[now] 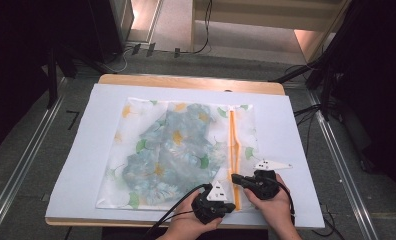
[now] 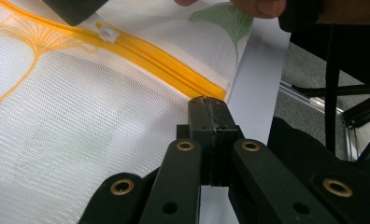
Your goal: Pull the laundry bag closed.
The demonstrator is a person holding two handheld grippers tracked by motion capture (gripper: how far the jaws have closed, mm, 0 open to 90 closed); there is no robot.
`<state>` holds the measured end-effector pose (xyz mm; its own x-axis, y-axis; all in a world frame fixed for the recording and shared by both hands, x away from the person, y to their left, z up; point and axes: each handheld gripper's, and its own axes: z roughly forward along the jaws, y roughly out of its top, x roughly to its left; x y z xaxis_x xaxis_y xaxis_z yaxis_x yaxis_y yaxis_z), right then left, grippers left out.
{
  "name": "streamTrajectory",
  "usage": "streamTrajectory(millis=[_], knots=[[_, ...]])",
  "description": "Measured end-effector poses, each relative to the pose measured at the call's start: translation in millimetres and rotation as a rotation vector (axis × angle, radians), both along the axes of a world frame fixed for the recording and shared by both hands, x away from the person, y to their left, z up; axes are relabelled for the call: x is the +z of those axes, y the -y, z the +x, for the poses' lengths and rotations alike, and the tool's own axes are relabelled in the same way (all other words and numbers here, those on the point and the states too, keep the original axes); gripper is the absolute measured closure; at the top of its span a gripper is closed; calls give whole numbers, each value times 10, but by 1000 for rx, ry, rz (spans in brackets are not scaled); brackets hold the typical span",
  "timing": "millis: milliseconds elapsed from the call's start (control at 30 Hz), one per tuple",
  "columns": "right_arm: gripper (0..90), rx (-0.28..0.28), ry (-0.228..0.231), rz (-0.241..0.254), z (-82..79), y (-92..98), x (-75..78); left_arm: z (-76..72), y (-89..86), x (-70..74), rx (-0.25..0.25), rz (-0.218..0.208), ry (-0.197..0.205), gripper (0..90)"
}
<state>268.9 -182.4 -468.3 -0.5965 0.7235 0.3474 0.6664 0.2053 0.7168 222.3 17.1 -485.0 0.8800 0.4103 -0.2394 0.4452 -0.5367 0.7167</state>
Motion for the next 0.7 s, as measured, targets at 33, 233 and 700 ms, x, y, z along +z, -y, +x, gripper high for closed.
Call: streamTrajectory(millis=[33,233,700], knots=[[900,0,0,0,0,0,0,0,-2,1,-1,1,0,900],[900,-5,-2,0,59,-3,11,0,-1,0,0,0,0,900],[900,-1,13,2,257,-23,33,0,-4,-1,-1,0,4,900]])
